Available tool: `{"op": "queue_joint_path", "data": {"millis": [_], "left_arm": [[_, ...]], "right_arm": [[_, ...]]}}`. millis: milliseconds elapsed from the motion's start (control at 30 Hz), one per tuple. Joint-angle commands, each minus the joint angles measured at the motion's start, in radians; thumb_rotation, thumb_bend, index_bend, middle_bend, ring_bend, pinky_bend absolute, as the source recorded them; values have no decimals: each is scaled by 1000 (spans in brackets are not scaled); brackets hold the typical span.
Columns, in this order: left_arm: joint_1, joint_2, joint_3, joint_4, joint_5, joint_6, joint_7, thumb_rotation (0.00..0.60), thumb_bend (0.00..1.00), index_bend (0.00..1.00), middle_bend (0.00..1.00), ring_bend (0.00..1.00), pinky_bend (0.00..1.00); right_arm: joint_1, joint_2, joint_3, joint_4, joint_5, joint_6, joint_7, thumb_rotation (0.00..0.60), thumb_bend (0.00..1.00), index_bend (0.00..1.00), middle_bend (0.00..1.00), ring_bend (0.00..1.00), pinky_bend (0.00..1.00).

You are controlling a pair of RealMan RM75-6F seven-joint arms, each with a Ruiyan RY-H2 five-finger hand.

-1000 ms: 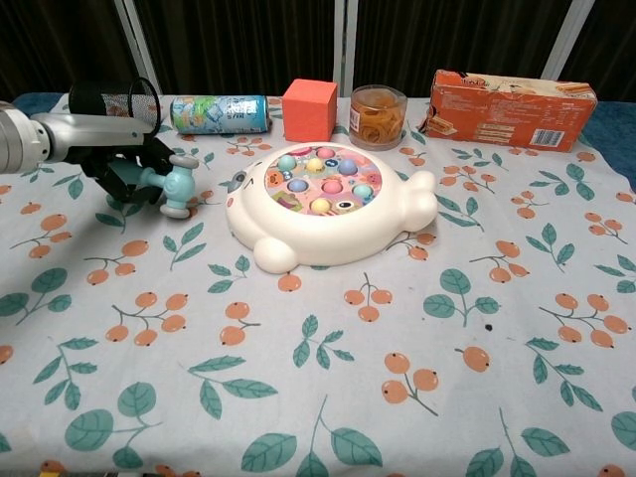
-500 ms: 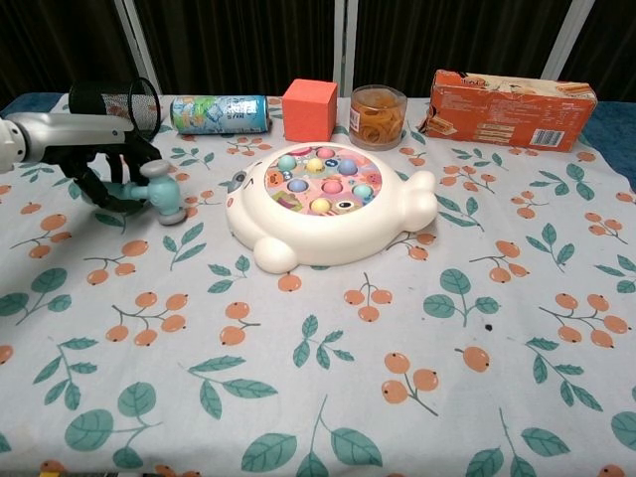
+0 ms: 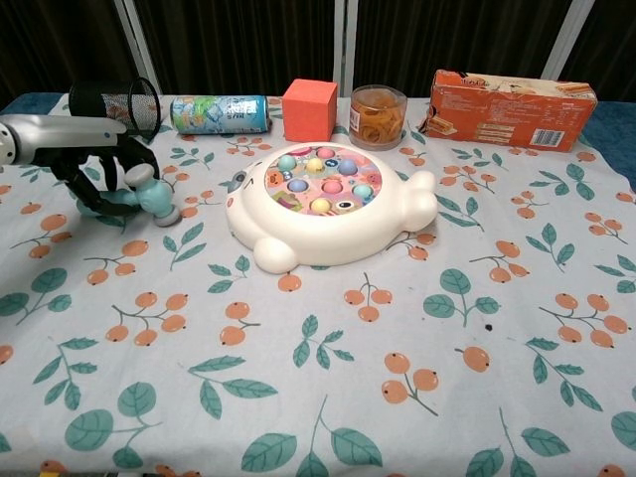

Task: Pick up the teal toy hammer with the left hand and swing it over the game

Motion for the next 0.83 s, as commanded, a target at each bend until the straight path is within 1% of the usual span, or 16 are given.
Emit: {"op": "queue_joint_path", "data": {"millis": [33, 133, 167, 233, 267, 367, 433, 533, 633, 667, 767, 833], "left_arm": [[-1, 14, 3, -15, -4, -15, 5, 600, 311, 305, 362, 251, 348], [6, 46, 0, -58, -5, -12, -3, 600, 310, 162, 247, 151, 290], [16, 58, -5, -73, -4, 11, -8, 600, 307, 122, 201, 114, 249], [53, 86, -25, -109, 0, 96, -27, 600, 300, 101, 165, 88, 185], [73, 102, -35, -125, 0, 140, -36, 600, 294, 100, 162, 87, 157], [150, 157, -61, -162, -6, 300, -21, 600, 283, 100, 162, 87, 144], [211, 189, -76, -178, -30, 415, 34, 600, 277, 113, 167, 87, 144], [303, 224, -79, -208, -65, 568, 141, 600, 273, 153, 186, 87, 145], [389, 267, -53, -260, -87, 672, 246, 600, 271, 191, 194, 87, 145], [410, 282, -44, -279, -93, 689, 269, 600, 271, 206, 195, 87, 144], [485, 318, -8, -352, -98, 753, 313, 600, 270, 210, 196, 87, 144], [540, 328, 17, -399, -83, 809, 321, 600, 268, 210, 196, 87, 144]], "right_arm": [[1, 1, 1, 1, 0, 0, 1, 600, 153, 21, 186, 0, 0], [4, 3, 2, 2, -3, -1, 1, 600, 153, 21, 186, 0, 0], [5, 4, 3, 2, -3, -2, 1, 600, 153, 21, 186, 0, 0], [8, 7, 5, 4, -2, -5, 2, 600, 153, 21, 186, 0, 0], [9, 9, 6, 5, 0, -7, 4, 600, 153, 21, 186, 0, 0], [16, 16, 12, 11, 9, -17, 14, 600, 153, 21, 186, 0, 0], [24, 21, 16, 19, 15, -29, 28, 600, 153, 21, 186, 0, 0], [39, 26, 24, 34, 28, -52, 49, 600, 155, 21, 180, 0, 0], [51, 26, 30, 49, 35, -69, 66, 600, 155, 21, 171, 0, 0], [54, 25, 31, 52, 36, -72, 70, 600, 155, 21, 168, 0, 0], [57, 20, 34, 60, 36, -70, 77, 600, 155, 21, 165, 0, 0], [56, 17, 35, 60, 38, -67, 76, 600, 155, 21, 164, 0, 0]]}}
